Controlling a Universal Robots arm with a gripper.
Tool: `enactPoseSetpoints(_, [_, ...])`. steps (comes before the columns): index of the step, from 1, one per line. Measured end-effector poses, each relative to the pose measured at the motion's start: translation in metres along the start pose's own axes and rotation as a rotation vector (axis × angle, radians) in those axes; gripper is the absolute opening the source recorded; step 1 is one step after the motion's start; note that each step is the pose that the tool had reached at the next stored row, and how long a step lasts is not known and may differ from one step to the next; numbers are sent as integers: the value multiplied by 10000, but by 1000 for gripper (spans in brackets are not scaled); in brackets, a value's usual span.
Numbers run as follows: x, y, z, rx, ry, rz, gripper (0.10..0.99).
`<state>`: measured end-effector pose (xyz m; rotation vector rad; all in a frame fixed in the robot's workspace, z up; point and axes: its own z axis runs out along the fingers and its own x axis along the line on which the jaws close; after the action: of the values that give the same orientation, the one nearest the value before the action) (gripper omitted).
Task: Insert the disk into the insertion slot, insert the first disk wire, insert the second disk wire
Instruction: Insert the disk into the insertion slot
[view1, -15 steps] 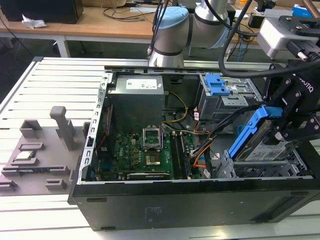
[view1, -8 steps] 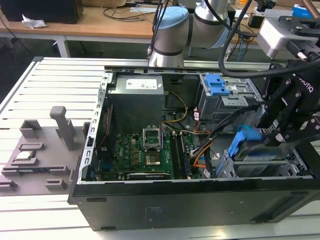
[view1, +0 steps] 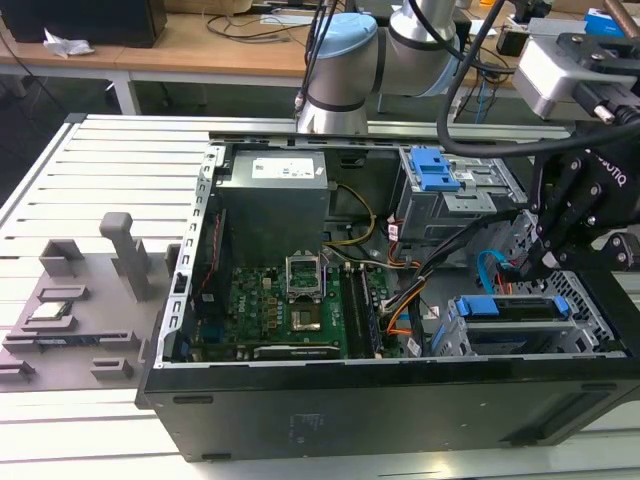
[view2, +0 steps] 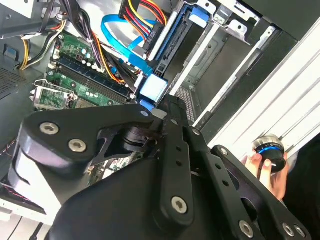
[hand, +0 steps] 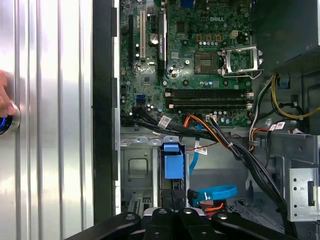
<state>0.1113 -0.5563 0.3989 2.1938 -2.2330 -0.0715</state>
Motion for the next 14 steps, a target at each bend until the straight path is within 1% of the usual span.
enactPoseSetpoints(14, [0,0,9,0,-1,0,106])
